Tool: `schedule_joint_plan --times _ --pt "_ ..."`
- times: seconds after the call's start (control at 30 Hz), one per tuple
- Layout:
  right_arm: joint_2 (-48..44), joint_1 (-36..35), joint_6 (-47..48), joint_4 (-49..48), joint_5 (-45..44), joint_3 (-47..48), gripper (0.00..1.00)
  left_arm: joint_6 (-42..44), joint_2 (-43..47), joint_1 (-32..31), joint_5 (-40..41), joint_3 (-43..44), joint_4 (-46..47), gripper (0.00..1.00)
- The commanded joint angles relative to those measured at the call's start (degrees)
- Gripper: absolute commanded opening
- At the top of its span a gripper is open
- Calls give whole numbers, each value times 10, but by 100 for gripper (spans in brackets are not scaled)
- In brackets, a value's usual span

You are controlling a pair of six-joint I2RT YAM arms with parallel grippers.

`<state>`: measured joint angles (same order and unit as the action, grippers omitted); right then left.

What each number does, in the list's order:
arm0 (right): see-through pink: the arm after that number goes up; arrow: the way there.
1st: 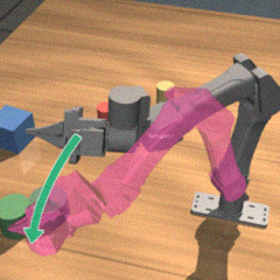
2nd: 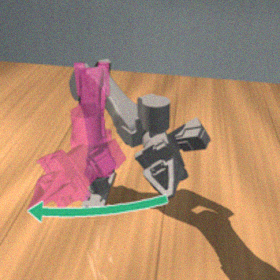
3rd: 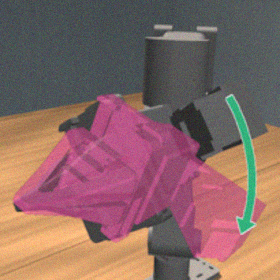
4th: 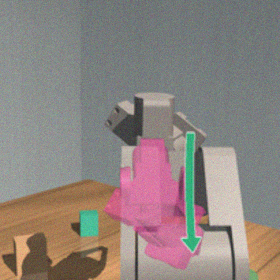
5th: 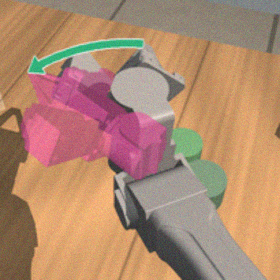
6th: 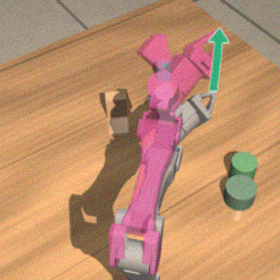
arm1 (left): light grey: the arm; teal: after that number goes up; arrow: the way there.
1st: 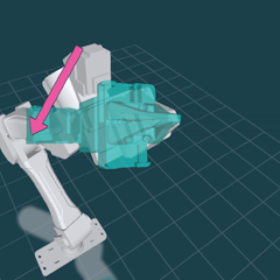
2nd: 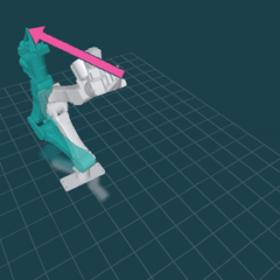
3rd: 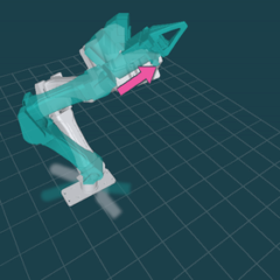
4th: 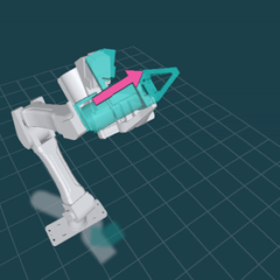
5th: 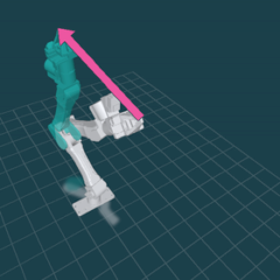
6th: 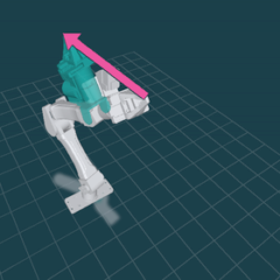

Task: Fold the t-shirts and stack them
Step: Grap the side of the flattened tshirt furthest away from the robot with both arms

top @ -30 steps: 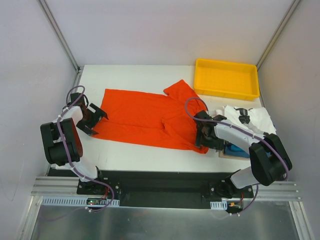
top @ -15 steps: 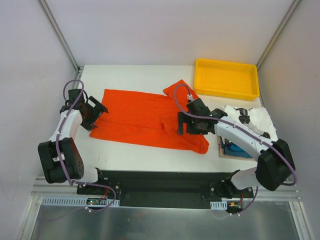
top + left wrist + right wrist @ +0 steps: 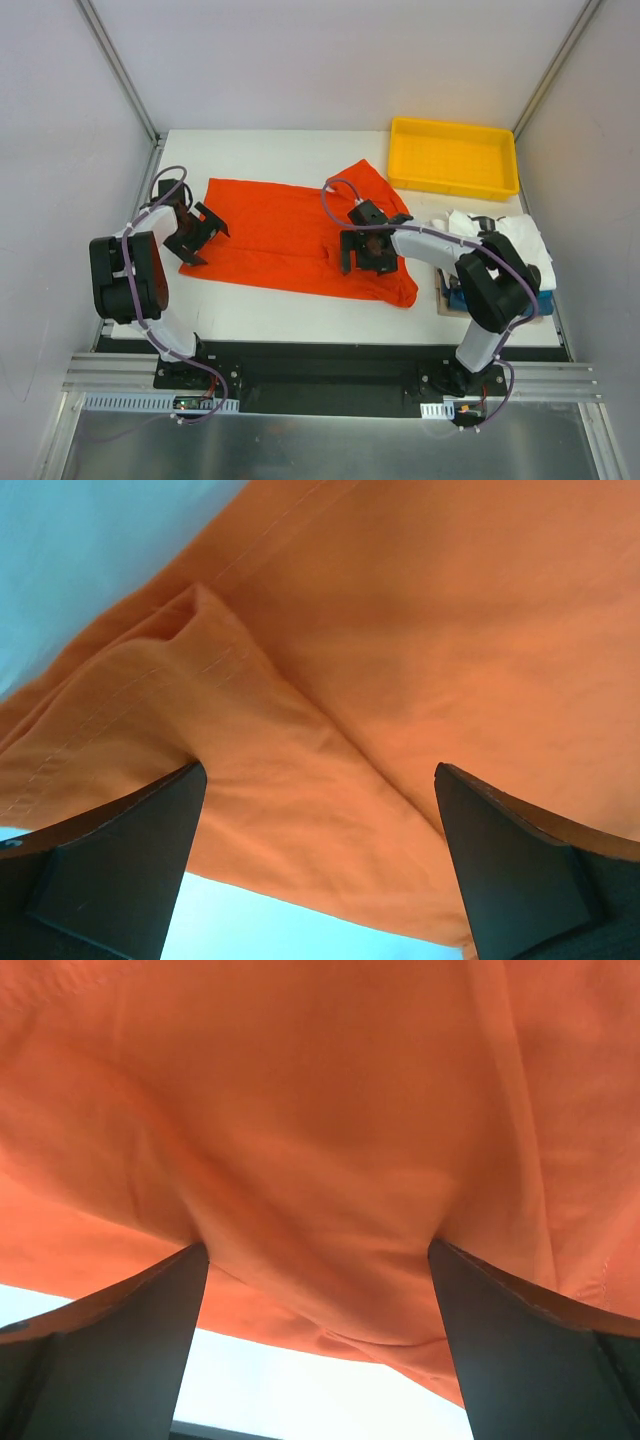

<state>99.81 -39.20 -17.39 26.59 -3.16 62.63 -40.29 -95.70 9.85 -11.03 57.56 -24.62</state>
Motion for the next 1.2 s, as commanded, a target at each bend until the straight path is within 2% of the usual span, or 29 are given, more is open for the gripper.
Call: schedule_joint_plan --times 0.0,0.17,0.37,0.53,0.7,0.83,0.97,1.03,1.17 --pt "-7 -38 -19 29 -52 -20 97 -9 33 9 27 -45 -11 99" --pt "-23 -90 -49 54 -99 -53 97 -10 66 27 43 -96 -13 99" --pt "-50 -124 -66 53 -87 -103 97 -19 140 34 57 -178 -22 99" --pt "-88 -150 -67 46 -88 -121 97 -39 230 36 102 -235 -44 99" --pt "-126 -159 -49 44 -90 -118 97 -75 328 36 108 -259 -68 99" --pt "-170 -157 -22 57 -113 -91 97 -84 389 36 119 -241 -99 99" --pt "-204 -135 16 49 -125 -52 97 -82 414 36 116 -175 -118 99" --pt "-211 -99 31 38 -114 -25 97 -84 407 36 116 -149 -118 99" --pt "-202 -29 65 15 -61 32 97 -67 329 35 117 -49 -117 99"
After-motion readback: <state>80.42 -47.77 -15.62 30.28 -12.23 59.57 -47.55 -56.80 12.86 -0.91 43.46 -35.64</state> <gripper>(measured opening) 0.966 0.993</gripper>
